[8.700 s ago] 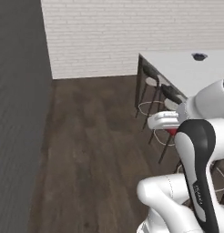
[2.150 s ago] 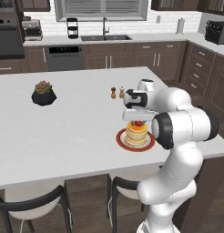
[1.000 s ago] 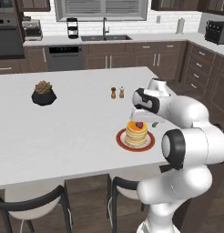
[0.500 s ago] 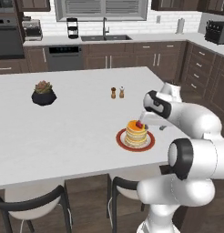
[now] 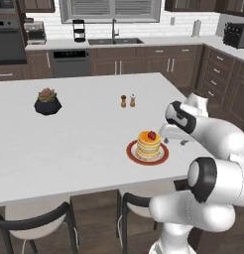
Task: Take the strawberry from the fridge and place it on top of the pancake, located on the dining counter.
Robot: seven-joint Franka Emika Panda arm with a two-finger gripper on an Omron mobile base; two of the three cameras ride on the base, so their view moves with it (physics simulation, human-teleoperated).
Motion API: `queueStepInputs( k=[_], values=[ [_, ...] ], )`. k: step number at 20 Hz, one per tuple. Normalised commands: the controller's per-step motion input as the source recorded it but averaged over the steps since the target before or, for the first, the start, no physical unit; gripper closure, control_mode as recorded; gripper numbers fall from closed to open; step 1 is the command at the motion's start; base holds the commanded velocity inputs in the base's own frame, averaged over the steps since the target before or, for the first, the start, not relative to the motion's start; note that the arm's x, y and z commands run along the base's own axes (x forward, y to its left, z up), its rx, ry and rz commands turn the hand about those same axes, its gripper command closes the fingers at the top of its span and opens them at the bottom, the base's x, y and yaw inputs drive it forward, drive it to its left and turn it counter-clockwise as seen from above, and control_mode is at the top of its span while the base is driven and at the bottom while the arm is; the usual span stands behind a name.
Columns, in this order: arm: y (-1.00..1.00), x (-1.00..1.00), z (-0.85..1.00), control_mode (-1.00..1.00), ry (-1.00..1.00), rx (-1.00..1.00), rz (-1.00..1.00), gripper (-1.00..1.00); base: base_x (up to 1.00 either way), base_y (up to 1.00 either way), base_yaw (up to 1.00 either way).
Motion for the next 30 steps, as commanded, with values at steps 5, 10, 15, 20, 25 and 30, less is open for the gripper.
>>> queueStepInputs(
  k=[5,10,15,20,25,30],
  values=[
    [-0.09,-0.06,0.0,-1.0,0.0,0.0,-0.03,-1.0,0.0,0.0,0.0],
    [-0.04,-0.06,0.0,-1.0,0.0,0.0,-0.02,-1.0,0.0,0.0,0.0],
    [-0.08,-0.02,-0.03,-1.0,0.0,0.0,0.0,-1.0,0.0,0.0,0.0],
    [-0.13,-0.02,-0.04,-1.0,0.0,0.0,0.0,-1.0,0.0,0.0,0.0],
    [-0.21,-0.03,-0.05,-1.0,0.0,0.0,0.0,-1.0,0.0,0.0,0.0],
    [-0.2,-0.03,-0.05,-1.0,0.0,0.0,0.0,-1.0,0.0,0.0,0.0]
  ],
)
